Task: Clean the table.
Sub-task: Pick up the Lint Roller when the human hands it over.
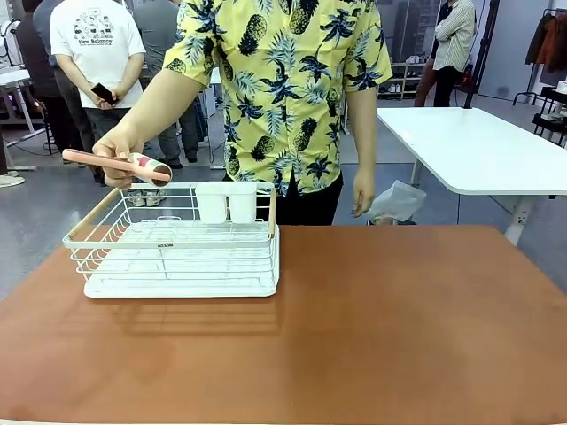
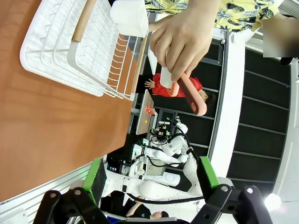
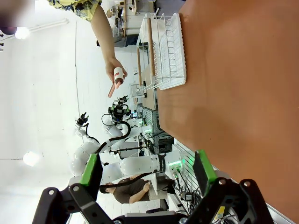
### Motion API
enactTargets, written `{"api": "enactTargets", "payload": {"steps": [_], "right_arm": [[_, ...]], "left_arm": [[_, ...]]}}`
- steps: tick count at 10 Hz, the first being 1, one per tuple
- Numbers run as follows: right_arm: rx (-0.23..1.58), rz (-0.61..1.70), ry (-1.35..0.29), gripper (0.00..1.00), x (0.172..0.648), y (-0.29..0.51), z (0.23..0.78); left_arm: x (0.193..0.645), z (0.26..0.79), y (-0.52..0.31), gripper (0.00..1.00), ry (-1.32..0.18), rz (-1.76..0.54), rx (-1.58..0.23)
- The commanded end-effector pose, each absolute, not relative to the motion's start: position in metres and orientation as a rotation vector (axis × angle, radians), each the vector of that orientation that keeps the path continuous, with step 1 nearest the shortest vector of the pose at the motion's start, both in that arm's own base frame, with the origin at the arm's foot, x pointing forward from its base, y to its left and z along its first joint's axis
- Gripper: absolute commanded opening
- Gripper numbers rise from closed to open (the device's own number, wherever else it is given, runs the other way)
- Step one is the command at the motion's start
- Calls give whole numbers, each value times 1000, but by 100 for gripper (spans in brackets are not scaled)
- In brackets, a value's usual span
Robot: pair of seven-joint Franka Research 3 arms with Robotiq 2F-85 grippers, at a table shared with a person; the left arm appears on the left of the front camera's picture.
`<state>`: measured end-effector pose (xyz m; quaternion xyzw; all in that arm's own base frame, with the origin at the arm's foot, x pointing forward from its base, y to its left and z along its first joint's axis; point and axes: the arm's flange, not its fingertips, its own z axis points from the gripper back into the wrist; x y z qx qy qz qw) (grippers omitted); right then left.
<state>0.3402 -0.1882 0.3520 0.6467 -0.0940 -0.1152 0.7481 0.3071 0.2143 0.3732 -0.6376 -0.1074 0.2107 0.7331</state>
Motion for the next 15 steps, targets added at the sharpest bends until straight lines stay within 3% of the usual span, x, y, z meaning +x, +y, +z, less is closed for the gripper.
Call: {"api": "enactTargets", "payload": {"steps": [1,6,7,8,10,15], "right_arm": [[1414,-252,-208,100,339,-188,354],[1414,-252,-208,100,339,-188,354],[1414,-252,-208,100,339,-188,354],[1414,-252,-208,100,339,-188,354],[1414,-252,-208,100,339,-188,354],[1414,-252,-208,100,339,-188,354]], "left_arm": [[306,374,216,100,-243,468,-1403],[307,373,214,100,-236,463,-1402],[307,388,205,100,-292,544,-1296],[305,420,187,100,-229,640,-1274],[321,468,161,100,-258,777,-1140],[342,489,90,100,-348,854,-1126]]}}
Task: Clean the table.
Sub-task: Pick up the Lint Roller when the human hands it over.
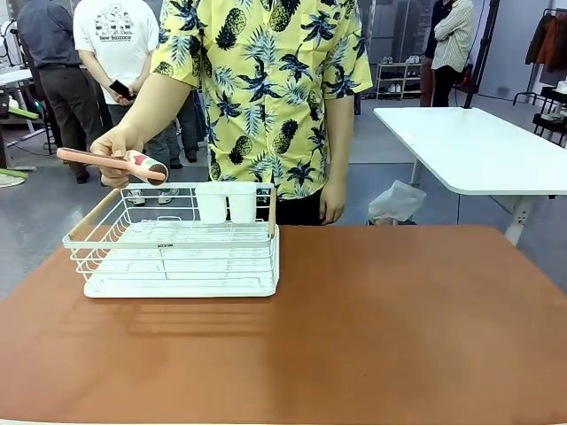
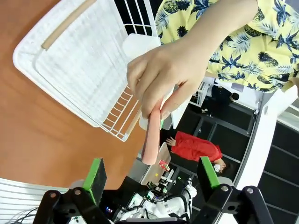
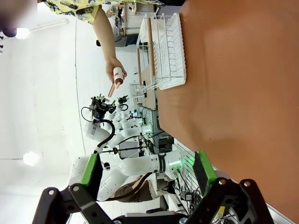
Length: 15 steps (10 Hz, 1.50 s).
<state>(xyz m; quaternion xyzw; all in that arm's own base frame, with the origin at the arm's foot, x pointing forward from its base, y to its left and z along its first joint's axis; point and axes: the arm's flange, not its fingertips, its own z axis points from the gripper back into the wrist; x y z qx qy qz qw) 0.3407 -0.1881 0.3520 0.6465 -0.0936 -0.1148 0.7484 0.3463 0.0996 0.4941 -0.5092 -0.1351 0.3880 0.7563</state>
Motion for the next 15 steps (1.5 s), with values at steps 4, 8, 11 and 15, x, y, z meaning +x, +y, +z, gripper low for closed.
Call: {"api": "enactTargets", "payload": {"steps": [4,8,11,15], "right_arm": [[1414,-252,-208,100,339,-188,354],[1414,-252,-208,100,339,-188,354],[1414,-252,-208,100,339,-188,354],[1414,-252,-208,100,339,-188,354]], "left_arm": [[340,474,49,100,-360,834,-1082],[345,459,31,100,-384,762,-1046],[349,453,28,100,-399,744,-1039],[351,453,28,72,-413,731,-1055]]}}
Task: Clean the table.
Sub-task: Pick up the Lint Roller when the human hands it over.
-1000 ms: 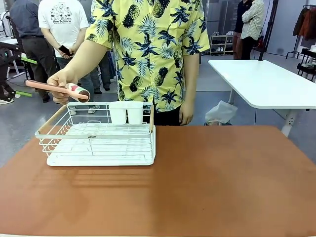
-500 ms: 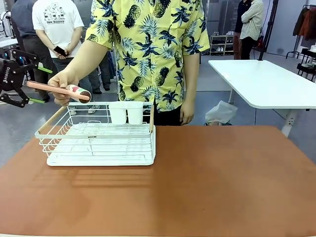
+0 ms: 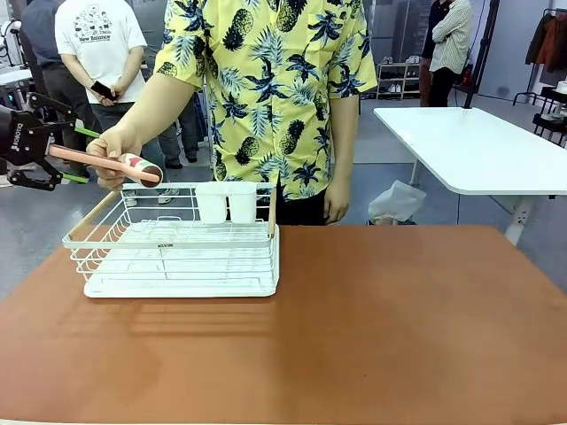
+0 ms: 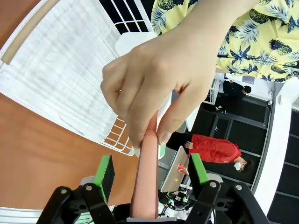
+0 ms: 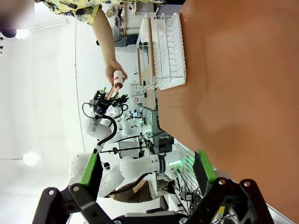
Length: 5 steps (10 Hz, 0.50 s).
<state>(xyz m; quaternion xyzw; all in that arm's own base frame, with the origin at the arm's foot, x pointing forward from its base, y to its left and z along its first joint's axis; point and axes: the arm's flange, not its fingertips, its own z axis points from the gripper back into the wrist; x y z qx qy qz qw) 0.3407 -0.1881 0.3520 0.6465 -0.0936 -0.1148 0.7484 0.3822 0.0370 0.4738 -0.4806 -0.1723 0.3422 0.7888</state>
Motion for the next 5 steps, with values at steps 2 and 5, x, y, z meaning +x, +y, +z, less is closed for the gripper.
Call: {"api": "enactTargets", "payload": {"steps": [2,5], "right_arm": [[1414,-252,-208,100,339,-188,354],[1414,-252,-208,100,339,-188,354]], "left_arm": [[351,452,28,53,-405,727,-1052],[350,454,28,24,-404,721,-1056]]}}
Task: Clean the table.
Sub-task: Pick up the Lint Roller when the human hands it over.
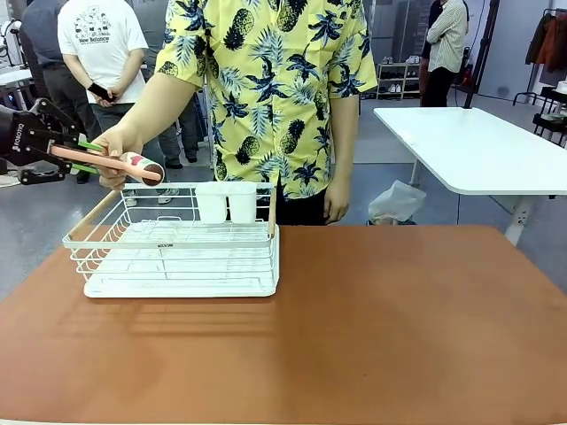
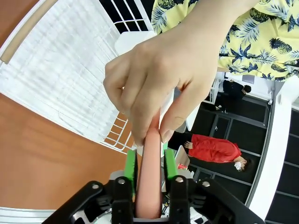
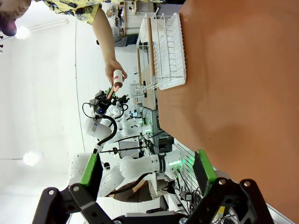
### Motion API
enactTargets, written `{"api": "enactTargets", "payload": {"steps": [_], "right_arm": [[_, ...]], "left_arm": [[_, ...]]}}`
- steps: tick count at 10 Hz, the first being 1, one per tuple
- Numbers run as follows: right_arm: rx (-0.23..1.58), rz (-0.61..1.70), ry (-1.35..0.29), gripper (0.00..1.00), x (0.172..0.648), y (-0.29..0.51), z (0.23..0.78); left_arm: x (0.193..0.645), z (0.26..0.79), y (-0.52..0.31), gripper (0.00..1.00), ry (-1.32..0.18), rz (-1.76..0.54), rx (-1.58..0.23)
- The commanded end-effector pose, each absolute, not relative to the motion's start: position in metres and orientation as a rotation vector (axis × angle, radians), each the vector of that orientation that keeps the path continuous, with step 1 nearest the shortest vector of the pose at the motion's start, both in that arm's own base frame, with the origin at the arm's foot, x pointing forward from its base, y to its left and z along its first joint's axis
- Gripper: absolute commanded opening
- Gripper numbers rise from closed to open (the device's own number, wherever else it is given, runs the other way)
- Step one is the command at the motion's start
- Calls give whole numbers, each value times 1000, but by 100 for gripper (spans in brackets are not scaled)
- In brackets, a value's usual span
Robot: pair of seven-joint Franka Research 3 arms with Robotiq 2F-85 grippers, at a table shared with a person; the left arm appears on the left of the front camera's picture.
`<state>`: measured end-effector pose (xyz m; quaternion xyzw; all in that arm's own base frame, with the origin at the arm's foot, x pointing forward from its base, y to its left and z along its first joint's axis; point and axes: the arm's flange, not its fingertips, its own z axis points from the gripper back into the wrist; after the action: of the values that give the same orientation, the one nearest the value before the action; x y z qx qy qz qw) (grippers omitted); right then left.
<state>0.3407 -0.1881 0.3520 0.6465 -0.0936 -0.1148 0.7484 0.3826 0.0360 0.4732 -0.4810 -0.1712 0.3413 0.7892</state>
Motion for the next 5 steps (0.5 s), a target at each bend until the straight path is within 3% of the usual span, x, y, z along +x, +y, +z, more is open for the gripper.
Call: {"api": "enactTargets", "payload": {"steps": [1,3,5], "right_arm": [[1414,-252,-208,100,339,-188,354],[1414,-252,-208,100,339,-188,354],[1414,-252,-208,100,339,-188,354]], "left_arm": [[350,454,28,15,-402,720,-1055],[348,455,27,0,-401,712,-1060],[346,452,31,0,-397,701,-1070]]}}
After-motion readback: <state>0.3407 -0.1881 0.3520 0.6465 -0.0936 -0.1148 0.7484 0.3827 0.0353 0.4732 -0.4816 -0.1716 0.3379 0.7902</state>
